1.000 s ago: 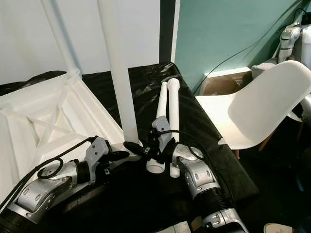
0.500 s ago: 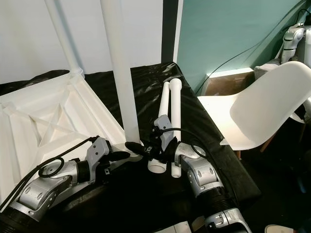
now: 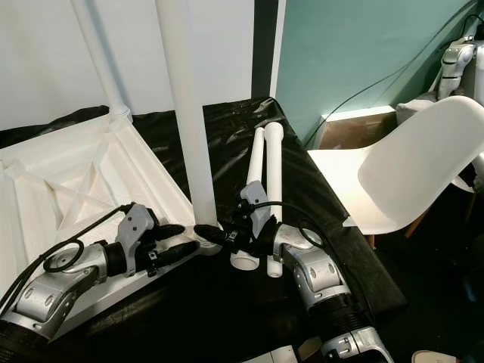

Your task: Building children table

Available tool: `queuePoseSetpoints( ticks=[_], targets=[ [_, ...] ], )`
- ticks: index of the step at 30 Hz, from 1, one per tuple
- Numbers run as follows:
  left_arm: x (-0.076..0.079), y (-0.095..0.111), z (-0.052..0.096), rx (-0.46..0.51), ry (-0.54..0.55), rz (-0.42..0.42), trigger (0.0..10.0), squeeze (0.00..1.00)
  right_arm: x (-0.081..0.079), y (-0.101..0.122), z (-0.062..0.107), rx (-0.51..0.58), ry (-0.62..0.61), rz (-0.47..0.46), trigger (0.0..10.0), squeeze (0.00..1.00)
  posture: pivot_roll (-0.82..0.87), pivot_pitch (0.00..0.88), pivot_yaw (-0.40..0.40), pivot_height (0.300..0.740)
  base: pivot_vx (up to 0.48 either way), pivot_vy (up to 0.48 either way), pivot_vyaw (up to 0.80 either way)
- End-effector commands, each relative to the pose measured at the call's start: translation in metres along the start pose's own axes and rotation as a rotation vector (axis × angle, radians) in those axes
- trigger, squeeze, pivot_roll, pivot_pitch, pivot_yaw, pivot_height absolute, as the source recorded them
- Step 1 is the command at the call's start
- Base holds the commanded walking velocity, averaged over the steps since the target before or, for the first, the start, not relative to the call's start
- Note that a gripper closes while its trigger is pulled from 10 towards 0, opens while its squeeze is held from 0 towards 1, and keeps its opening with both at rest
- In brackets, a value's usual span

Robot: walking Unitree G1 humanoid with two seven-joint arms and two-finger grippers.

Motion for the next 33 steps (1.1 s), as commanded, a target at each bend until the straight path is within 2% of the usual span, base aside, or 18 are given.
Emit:
queuePoseSetpoints(
  ticks=[1, 3, 4, 6, 8, 12, 13, 14, 15, 16, 17, 18, 19, 20, 21, 22, 23, 33],
  targets=[
    [0.013, -0.013, 0.002, -0.058, -0.072, 0.03, 10.0, 0.0, -0.012, -0.002, -0.003, 0.0, 0.092, -0.045, 10.0, 0.0, 0.05, 0.0, -0.019, 0.74, 0.0, 0.0, 0.0],
    [0.013, -0.013, 0.002, -0.058, -0.072, 0.03, 10.0, 0.0, -0.012, -0.002, -0.003, 0.0, 0.092, -0.045, 10.0, 0.0, 0.05, 0.0, -0.019, 0.74, 0.0, 0.0, 0.0],
    [0.02, -0.012, 0.002, -0.046, -0.108, 0.05, 10.0, 0.0, -0.011, -0.001, -0.003, -0.001, 0.092, -0.041, 10.0, 0.0, 0.05, 0.0, -0.019, 0.74, 0.0, 0.0, 0.0],
    [0.02, -0.012, 0.002, -0.046, -0.108, 0.05, 10.0, 0.0, -0.011, -0.001, -0.003, -0.001, 0.092, -0.041, 10.0, 0.0, 0.05, 0.0, -0.019, 0.74, 0.0, 0.0, 0.0],
    [0.027, -0.009, 0.002, -0.025, -0.145, 0.077, 10.0, 0.0, -0.011, -0.001, -0.002, -0.001, 0.089, -0.039, 10.0, 0.0, 0.05, 0.0, -0.02, 0.74, 0.0, 0.0, 0.0],
    [0.029, -0.008, 0.002, -0.021, -0.154, 0.083, 10.0, 0.0, -0.011, -0.001, -0.002, -0.001, 0.087, -0.039, 10.0, 0.0, 0.05, 0.0, -0.021, 0.74, 0.0, 0.0, 0.0],
    [0.033, -0.007, 0.0, -0.019, -0.165, 0.083, 8.8, 0.0, -0.011, 0.0, -0.003, 0.0, 0.083, -0.038, 10.0, 0.0, 0.05, 0.0, -0.021, 0.74, 0.0, 0.0, 0.0],
    [0.033, -0.007, 0.0, -0.019, -0.165, 0.083, 8.8, 0.0, -0.011, 0.0, -0.003, 0.0, 0.083, -0.038, 10.0, 0.0, 0.05, 0.0, -0.021, 0.74, 0.0, 0.0, 0.0],
    [0.037, -0.007, -0.002, -0.021, -0.18, 0.084, 6.6, 0.0, -0.01, 0.0, -0.003, 0.0, 0.081, -0.036, 10.0, 0.0, 0.05, 0.0, -0.021, 0.74, 0.0, 0.0, 0.0],
    [0.04, -0.01, -0.005, -0.047, -0.185, 0.072, 4.8, 0.0, -0.011, 0.001, -0.004, 0.002, 0.08, -0.035, 10.0, 0.0, 0.06, 0.0, -0.022, 0.74, 0.0, 0.0, 0.0],
    [0.04, -0.01, -0.005, -0.047, -0.185, 0.072, 4.8, 0.0, -0.011, 0.001, -0.004, 0.002, 0.08, -0.035, 10.0, 0.0, 0.06, 0.0, -0.022, 0.74, 0.0, 0.0, 0.0],
    [0.04, -0.02, -0.009, -0.111, -0.174, 0.051, 5.0, 0.0, -0.011, 0.002, -0.005, 0.005, 0.081, -0.034, 10.0, 0.0, 0.06, 0.0, -0.022, 0.74, 0.0, 0.0, 0.0],
    [0.04, -0.02, -0.009, -0.111, -0.174, 0.051, 5.0, 0.0, -0.011, 0.002, -0.005, 0.005, 0.081, -0.034, 10.0, 0.0, 0.06, 0.0, -0.022, 0.74, 0.0, 0.0, 0.0],
    [0.039, -0.03, -0.013, -0.176, -0.16, 0.029, 4.5, 0.0, -0.012, 0.004, -0.006, 0.008, 0.082, -0.026, 10.0, 0.0, 0.06, 0.0, -0.021, 0.74, 0.0, 0.0, 0.0],
    [0.038, -0.036, -0.015, -0.219, -0.149, 0.012, 4.5, 0.0, -0.013, 0.005, -0.006, 0.011, 0.082, -0.02, 10.0, 0.0, 0.06, 0.0, -0.021, 0.74, 0.0, 0.0, 0.0],
    [0.038, -0.036, -0.015, -0.219, -0.149, 0.012, 4.5, 0.0, -0.013, 0.005, -0.006, 0.011, 0.082, -0.02, 10.0, 0.0, 0.06, 0.0, -0.021, 0.74, 0.0, 0.0, 0.0],
    [0.035, -0.04, -0.017, -0.246, -0.134, 0.003, 0.0, 0.0, -0.013, 0.006, -0.007, 0.015, 0.079, -0.013, 10.0, 0.0, 0.06, 0.0, -0.021, 0.74, 0.0, 0.0, 0.0],
    [0.038, -0.037, -0.019, -0.246, -0.175, 0.004, 0.0, 0.0, -0.006, 0.015, -0.007, 0.022, 0.038, 0.058, 10.0, 0.0, 0.04, 0.0, -0.015, 0.74, 0.0, 0.0, 0.0]
  ],
)
Point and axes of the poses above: a point about 5 cm out from each wrist's last joint towards the gripper, its own z axis pointing back from the gripper into the wrist, its own y axis along the axis of the wrist's last joint, x = y × z, the point moved 3 cm from there along -z, pointing out of the wrist towards the gripper, and after that the axes turned 14 degrees about -z, right-handed, at the moved point
